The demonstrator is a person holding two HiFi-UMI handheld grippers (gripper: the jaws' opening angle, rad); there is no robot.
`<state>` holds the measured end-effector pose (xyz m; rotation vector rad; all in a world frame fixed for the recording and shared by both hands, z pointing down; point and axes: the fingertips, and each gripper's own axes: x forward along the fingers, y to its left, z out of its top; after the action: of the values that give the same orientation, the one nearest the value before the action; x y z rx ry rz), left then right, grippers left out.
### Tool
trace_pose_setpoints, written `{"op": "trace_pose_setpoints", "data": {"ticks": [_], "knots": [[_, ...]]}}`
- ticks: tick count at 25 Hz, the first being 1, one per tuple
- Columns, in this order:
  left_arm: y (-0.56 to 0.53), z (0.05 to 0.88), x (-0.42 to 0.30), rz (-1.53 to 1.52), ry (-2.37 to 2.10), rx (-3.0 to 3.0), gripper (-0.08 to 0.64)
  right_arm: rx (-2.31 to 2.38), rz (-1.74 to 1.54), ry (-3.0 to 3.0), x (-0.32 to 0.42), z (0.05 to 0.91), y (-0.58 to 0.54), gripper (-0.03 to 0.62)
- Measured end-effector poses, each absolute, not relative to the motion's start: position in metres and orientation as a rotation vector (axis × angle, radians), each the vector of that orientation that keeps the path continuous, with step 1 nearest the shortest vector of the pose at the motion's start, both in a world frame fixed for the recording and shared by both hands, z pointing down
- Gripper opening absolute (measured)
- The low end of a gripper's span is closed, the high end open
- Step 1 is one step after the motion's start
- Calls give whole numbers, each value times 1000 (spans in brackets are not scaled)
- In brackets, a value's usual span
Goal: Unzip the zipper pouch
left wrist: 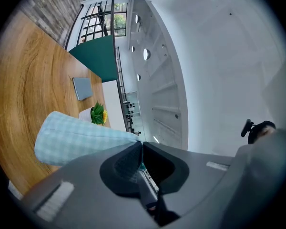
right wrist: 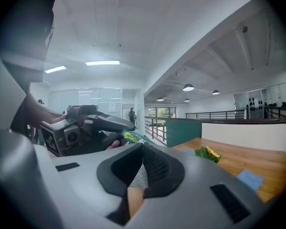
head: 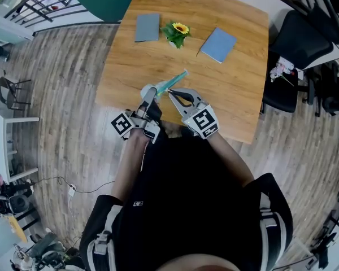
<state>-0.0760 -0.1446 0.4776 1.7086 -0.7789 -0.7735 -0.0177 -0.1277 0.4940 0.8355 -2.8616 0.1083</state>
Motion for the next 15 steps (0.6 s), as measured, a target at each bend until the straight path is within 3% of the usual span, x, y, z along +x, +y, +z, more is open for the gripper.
{"op": "trace_pose_setpoints", "data": {"ticks": [15], "knots": [[-149, 477, -72, -768, -769, 1716, 9, 907, 228, -2873, -6, 501, -144, 5]]}}
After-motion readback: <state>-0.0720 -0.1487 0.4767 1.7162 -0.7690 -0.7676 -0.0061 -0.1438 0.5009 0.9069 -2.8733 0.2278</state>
